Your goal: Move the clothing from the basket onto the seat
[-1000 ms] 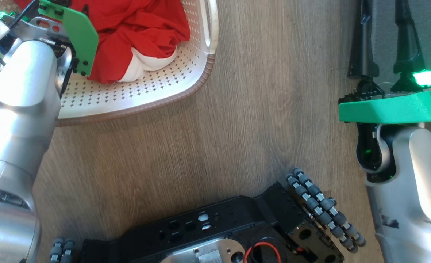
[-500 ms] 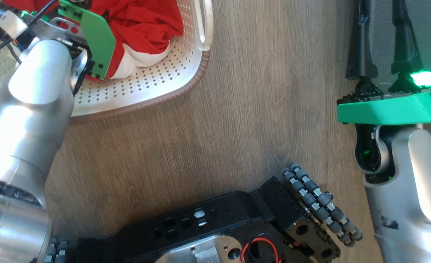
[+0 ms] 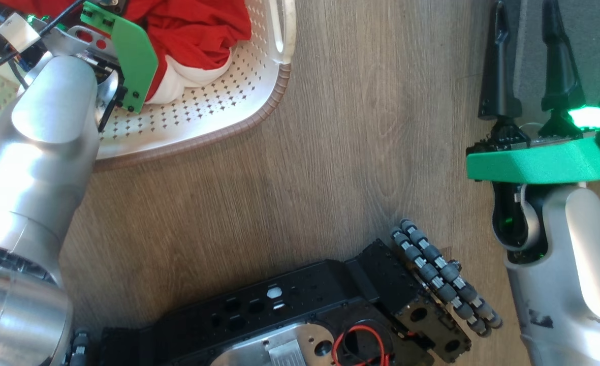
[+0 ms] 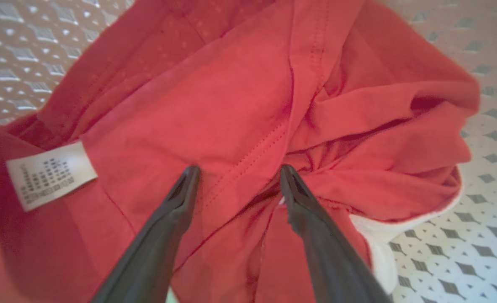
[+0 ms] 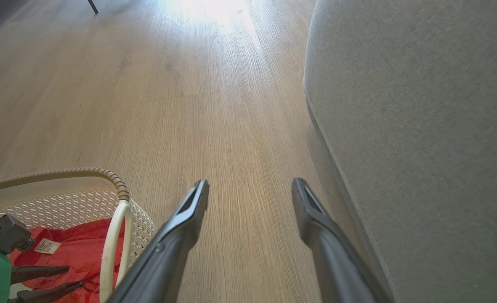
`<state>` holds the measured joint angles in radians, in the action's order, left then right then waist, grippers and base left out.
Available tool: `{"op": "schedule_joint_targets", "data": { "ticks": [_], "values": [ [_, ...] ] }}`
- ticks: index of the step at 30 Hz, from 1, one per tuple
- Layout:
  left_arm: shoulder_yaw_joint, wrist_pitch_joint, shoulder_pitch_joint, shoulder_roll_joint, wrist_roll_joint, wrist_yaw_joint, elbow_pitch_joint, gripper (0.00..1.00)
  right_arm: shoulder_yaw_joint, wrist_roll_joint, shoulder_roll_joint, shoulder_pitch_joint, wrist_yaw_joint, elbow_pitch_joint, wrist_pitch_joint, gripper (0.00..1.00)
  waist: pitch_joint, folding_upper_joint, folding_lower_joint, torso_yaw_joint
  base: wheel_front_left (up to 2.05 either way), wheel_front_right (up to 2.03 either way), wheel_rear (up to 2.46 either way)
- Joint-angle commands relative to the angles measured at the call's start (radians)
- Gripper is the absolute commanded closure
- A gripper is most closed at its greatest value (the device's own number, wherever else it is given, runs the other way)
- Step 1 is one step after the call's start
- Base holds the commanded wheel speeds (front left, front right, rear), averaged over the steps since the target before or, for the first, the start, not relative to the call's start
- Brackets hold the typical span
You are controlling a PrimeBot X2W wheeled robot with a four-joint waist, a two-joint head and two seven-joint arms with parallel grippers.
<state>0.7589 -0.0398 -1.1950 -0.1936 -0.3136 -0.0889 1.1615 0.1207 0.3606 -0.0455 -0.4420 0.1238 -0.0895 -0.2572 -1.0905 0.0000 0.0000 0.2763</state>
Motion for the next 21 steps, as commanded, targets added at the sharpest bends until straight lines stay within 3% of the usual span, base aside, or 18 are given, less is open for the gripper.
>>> {"op": "schedule_joint_targets", "data": {
  "ticks": [1, 6, 8, 9, 10, 12, 14, 21],
  "values": [
    [-0.005, 0.011, 0.000, -0.015, 0.008, -0.004, -0.003, 0.00, 0.017, -0.004, -0.005, 0.068, 0.007, -0.032, -0.005, 0.00, -0.002, 0.0000, 0.0000, 0.002, 0.00, 0.00, 0.00],
    [0.011, 0.018, -0.011, -0.009, 0.014, -0.006, 0.019, 0.00, 0.016, -0.008, -0.005, 0.085, 0.007, -0.043, -0.005, 0.00, -0.004, 0.0000, 0.0000, 0.005, 0.00, 0.00, 0.00],
    [0.017, 0.022, -0.012, -0.008, 0.016, -0.006, 0.029, 0.06, 0.015, -0.010, -0.005, 0.093, 0.007, -0.047, -0.005, 0.00, -0.004, 0.0000, 0.0000, 0.005, 0.00, 0.00, 0.00],
    [0.019, 0.025, -0.014, -0.007, 0.016, -0.004, 0.033, 0.18, 0.014, -0.010, -0.005, 0.096, 0.007, -0.049, -0.005, 0.00, -0.004, 0.0000, 0.0000, 0.005, 0.00, 0.00, 0.00],
    [0.021, 0.029, -0.015, -0.005, 0.017, -0.002, 0.037, 0.51, 0.014, -0.011, -0.005, 0.099, 0.007, -0.051, -0.005, 0.00, -0.004, 0.0000, 0.0000, 0.004, 0.00, 0.00, 0.00],
    [0.025, 0.034, -0.016, -0.002, 0.017, -0.001, 0.044, 0.69, 0.014, -0.011, -0.005, 0.102, 0.007, -0.054, -0.005, 0.00, -0.004, 0.0000, 0.0000, 0.004, 0.00, 0.00, 0.00],
    [0.028, 0.035, -0.016, 0.002, 0.013, -0.004, 0.052, 1.00, 0.013, -0.010, -0.005, 0.104, 0.007, -0.055, -0.005, 0.00, -0.003, 0.0000, 0.0000, 0.004, 0.00, 0.00, 0.00],
    [0.028, 0.072, -0.016, 0.012, -0.005, -0.011, 0.063, 1.00, 0.007, -0.009, -0.005, 0.099, 0.007, -0.049, -0.005, 0.00, 0.008, 0.0000, 0.0000, 0.001, 0.00, 0.00, 0.00]
  ]
}}
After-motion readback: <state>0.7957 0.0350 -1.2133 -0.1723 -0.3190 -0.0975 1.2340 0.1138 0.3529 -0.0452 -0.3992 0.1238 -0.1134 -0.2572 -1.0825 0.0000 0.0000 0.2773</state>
